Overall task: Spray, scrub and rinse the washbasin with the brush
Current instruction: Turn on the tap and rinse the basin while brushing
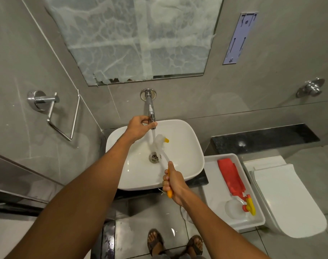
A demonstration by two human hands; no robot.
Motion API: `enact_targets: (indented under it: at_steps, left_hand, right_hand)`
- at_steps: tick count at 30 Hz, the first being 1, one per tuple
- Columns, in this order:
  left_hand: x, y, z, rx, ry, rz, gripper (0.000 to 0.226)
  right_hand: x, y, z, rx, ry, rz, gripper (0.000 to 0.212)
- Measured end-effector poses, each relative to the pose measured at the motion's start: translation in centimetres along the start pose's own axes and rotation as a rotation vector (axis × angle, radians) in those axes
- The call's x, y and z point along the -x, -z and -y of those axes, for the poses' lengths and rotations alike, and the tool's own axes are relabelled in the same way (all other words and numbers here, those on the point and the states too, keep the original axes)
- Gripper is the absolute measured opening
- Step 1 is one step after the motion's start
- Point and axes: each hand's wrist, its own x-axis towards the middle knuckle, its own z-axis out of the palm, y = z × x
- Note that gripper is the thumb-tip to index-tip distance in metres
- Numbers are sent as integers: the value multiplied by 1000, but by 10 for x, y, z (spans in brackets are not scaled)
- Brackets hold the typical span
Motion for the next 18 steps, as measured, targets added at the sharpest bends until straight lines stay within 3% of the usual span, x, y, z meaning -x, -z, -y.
enact_targets:
  at_steps: [5, 8, 18]
  left_hand:
    - [2, -1, -2, -6, 2, -7, 38]
    - [2, 0, -2, -11, 3, -1, 39]
    - [0, 0, -1, -5, 4, -1, 40]
  right_hand:
    - [-3, -11, -1, 729, 344, -234, 58]
    - [-5, -15, -2, 1072, 432, -367, 59]
    - [-8, -18, -1, 1194, 422, -417, 56]
